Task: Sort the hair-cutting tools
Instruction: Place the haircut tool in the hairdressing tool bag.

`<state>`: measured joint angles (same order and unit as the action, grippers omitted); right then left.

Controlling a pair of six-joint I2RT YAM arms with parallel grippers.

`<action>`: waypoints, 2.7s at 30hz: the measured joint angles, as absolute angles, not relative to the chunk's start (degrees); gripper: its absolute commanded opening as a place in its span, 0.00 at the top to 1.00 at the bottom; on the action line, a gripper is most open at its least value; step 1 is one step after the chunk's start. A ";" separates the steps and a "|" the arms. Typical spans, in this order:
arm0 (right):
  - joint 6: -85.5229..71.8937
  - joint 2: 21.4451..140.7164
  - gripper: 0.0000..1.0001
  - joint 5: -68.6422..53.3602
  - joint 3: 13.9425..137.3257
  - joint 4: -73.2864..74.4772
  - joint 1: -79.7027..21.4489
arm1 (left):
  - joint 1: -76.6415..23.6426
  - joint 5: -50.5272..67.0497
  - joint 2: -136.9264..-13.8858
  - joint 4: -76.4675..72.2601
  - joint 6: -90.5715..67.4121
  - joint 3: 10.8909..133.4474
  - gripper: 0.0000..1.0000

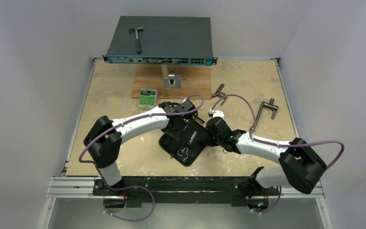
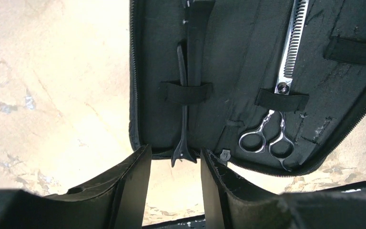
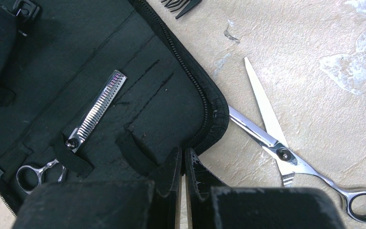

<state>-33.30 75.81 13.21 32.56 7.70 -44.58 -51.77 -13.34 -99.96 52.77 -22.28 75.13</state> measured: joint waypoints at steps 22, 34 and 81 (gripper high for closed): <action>-33.28 76.55 1.00 12.43 32.77 7.64 -44.58 | -59.02 -19.73 -88.23 54.89 -33.91 62.22 1.00; -33.19 76.55 1.00 12.40 32.77 7.64 -44.58 | -59.02 -19.73 -92.95 51.66 -33.89 62.22 1.00; -31.88 77.67 1.00 10.96 33.65 7.75 -44.58 | -55.24 -28.67 -99.37 46.35 -32.53 65.47 1.00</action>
